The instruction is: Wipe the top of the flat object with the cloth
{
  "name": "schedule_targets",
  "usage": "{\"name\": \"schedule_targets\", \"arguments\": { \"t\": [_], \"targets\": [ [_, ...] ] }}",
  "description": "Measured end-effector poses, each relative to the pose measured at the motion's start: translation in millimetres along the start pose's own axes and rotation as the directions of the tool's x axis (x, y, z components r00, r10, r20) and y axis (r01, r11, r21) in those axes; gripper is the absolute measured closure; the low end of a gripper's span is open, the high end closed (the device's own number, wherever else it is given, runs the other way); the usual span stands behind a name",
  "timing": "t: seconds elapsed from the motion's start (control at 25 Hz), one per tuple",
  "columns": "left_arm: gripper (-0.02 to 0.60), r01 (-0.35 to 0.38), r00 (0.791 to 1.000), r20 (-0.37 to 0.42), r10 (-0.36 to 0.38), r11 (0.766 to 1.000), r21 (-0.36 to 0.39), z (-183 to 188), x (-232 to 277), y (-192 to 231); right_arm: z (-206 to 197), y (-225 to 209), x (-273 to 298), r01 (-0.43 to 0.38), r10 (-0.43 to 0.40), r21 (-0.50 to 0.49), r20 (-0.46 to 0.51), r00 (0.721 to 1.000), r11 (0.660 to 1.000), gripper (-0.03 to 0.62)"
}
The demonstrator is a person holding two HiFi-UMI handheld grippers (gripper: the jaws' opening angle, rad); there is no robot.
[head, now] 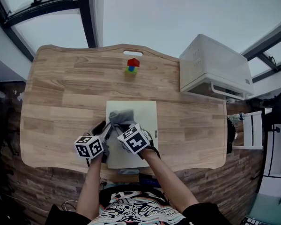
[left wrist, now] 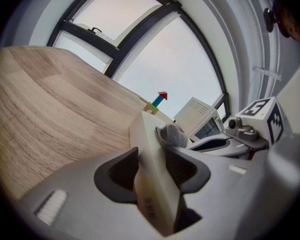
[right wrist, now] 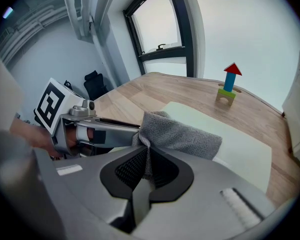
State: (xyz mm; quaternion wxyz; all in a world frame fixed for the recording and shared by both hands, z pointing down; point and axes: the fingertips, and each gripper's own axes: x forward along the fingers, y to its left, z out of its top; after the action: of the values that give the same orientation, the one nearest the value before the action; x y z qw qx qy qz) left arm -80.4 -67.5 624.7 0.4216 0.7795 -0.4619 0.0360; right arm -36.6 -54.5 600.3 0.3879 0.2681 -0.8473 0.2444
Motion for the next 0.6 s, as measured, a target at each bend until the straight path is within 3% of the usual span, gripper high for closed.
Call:
{"name": "schedule_targets", "arguments": {
  "t": [0.6],
  "targets": [
    [0.380,0.009,1.000,0.002,-0.009,1.000,-0.014,-0.7,0.1,0.2,-15.1,15.2,5.0,-0.023,0.023,-0.002,-0.036,0.999,1.000,0.585]
  ]
}}
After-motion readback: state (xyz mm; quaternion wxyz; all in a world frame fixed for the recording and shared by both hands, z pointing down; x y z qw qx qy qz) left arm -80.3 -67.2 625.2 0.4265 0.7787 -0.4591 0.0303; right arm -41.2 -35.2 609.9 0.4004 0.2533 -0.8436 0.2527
